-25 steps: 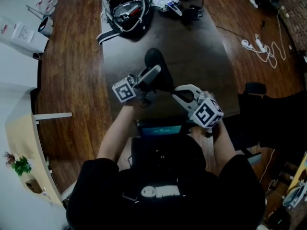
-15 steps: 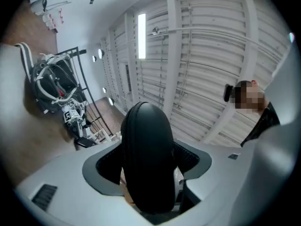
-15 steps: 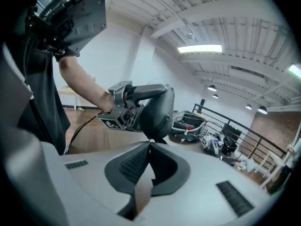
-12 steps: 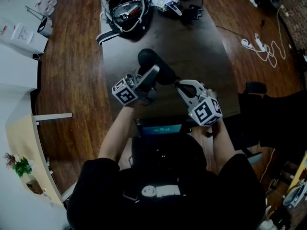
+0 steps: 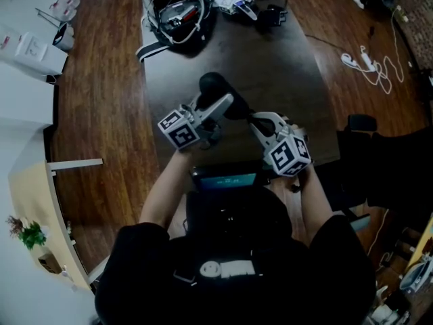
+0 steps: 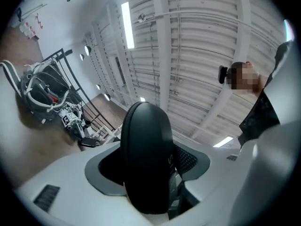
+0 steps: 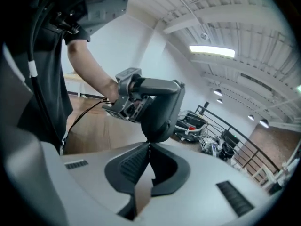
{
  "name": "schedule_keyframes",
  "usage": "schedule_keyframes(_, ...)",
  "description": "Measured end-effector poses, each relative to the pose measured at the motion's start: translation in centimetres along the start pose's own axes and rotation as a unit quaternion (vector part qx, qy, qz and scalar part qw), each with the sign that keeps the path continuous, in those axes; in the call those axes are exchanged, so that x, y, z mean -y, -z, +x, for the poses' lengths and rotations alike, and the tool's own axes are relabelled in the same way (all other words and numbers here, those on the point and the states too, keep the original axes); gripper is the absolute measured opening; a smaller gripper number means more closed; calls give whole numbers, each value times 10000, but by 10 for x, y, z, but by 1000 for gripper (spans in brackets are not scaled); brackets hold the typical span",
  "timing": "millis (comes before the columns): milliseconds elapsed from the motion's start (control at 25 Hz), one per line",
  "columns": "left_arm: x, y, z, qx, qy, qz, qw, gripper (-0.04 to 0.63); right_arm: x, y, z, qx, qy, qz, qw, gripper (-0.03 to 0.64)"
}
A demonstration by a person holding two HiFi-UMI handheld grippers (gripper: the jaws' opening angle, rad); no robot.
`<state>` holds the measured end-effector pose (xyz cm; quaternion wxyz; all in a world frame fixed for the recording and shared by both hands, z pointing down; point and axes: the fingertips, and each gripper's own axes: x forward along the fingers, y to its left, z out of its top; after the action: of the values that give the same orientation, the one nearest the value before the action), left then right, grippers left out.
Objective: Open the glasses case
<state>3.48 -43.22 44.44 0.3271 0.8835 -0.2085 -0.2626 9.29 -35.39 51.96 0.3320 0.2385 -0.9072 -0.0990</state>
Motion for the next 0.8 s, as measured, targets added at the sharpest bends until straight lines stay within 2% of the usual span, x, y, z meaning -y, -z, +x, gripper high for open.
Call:
schedule_keyframes(240, -5, 0, -2, -8, -186, -35, 9998, 278, 34, 9, -4, -196, 540, 608, 9965, 14)
schedule_keyframes(320, -2, -2, 0, 130, -146, 100, 9998, 276, 37, 7, -5, -110, 536, 765, 9956, 14)
schedule_keyframes(440, 10, -14, 0, 498, 153, 431, 9977, 300, 28, -4, -5, 187, 217, 759, 9967, 14)
schedule_keyframes(480, 13, -17, -1, 579, 287, 435, 9970, 323, 22, -8, -5, 319, 81, 670, 9972, 14)
schedule_keyframes(600, 18, -26, -2, 765, 559, 184, 9953, 357, 5, -26, -10, 892, -415, 461, 9941, 14)
schedule_keyframes(680, 20, -25, -3, 741, 725, 31, 9946, 365, -8, -34, -13, 1215, -796, 412, 9885, 14)
schedule_keyframes(800, 26, -17, -1, 609, 1106, -424, 9911, 365, -25, -40, -16, 1449, -1312, 410, 9799, 14)
